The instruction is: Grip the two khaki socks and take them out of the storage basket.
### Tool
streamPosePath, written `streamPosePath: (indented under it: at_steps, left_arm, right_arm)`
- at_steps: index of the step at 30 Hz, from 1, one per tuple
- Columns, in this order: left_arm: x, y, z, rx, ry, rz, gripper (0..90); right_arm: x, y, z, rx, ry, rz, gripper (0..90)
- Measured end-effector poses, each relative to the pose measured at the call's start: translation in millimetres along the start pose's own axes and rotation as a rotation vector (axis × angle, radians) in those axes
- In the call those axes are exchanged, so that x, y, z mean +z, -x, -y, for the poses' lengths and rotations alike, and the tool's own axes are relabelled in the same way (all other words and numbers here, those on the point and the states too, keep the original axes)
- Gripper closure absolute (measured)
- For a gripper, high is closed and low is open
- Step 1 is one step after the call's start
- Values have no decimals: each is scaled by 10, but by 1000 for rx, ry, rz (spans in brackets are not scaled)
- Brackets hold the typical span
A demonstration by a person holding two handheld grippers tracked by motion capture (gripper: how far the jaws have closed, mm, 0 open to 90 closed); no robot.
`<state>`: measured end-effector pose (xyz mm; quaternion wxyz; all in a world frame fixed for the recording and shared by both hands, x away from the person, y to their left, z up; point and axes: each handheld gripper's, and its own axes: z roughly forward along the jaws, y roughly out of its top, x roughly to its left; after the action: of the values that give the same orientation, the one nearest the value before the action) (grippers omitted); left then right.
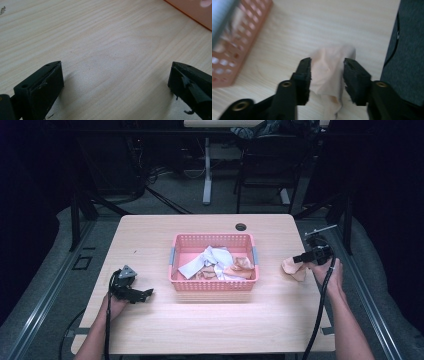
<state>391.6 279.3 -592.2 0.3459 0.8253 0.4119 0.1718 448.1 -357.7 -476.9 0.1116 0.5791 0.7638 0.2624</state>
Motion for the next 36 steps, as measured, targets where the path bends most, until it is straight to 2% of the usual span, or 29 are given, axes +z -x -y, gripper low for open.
streamPosePath:
  at_steps: [1, 2, 3, 5, 6, 7, 8, 9, 10, 12, 13, 15, 16, 17, 18, 22, 23, 26, 28, 29, 30, 33, 34, 36]
  left_arm:
    - [0, 0, 0, 0, 0, 0, 0]
    - [0, -1, 0, 2, 0, 0, 0]
    - [0, 0, 0, 1, 0, 0, 0]
    - [0, 0, 0, 1, 0, 0, 0]
    - [0, 0, 0, 1, 0, 0, 0]
    - [0, 0, 0, 0, 0, 0, 0]
    - [0, 0, 0, 0, 0, 0, 0]
    - [0, 0, 0, 1, 0, 0, 0]
    - [0, 0, 0, 1, 0, 0, 0]
    - [1, 1, 0, -1, 1, 0, 0]
    - [0, 0, 0, 1, -1, 0, 0]
    - [-1, 0, 0, 1, -2, 0, 0]
    - [0, 0, 0, 1, -1, 0, 0]
    - [0, 0, 0, 1, -1, 0, 0]
    - [0, 0, 0, 1, -1, 0, 0]
    - [0, 0, 0, 1, 0, -1, 0]
    - [1, 0, 0, 1, 0, -1, 0]
    - [1, 0, 0, 1, 0, 0, 0]
    - [1, 0, 0, 1, 0, 0, 0]
    - [1, -1, 0, 2, 0, 1, 0]
    - [2, -2, 0, 2, 0, 1, 0]
    - [2, -5, -2, 5, -1, 4, 0]
    - [2, -5, -2, 5, -1, 4, 0]
    - [2, -5, -2, 6, -1, 4, 0]
  right_arm:
    - [-153, -51, -46, -18, 55, -8, 418]
    - [-153, -51, -46, -18, 55, -8, 418]
    - [-303, -157, -95, -39, 102, -9, 358]
    - [-331, -202, -110, -49, 108, -11, 337]
    - [-363, -356, -148, -99, 112, -15, 323]
    - [-357, -415, -159, -115, 112, -19, 314]
    - [-357, -415, -159, -115, 112, -19, 314]
    - [-320, -597, -199, -161, 102, -27, 312]
    - [-297, -676, -216, -175, 102, -41, 316]
    - [-245, -830, -262, -203, 98, -71, 382]
    - [-245, -830, -262, -203, 98, -71, 382]
    - [-210, -971, -310, -220, 113, -108, 501]
    - [-161, -1115, -357, -248, 104, -144, 568]
    - [-127, -1180, -377, -259, 93, -165, 599]
    - [-127, -1180, -377, -259, 93, -165, 599]
    - [55, -1420, -436, -318, 29, -173, 679]
    - [152, -1504, -453, -330, 6, -172, 717]
    - [238, -1573, -454, -334, -14, -187, 758]
    - [310, -1634, -446, -352, -51, -192, 790]
    - [391, -1709, -416, -362, -83, -215, 812]
    - [391, -1709, -416, -362, -83, -215, 812]
    - [518, -1842, -344, -376, -116, -237, 828]
    - [617, -1911, -311, -397, -148, -252, 827]
    - [650, -1929, -303, -416, -167, -244, 819]
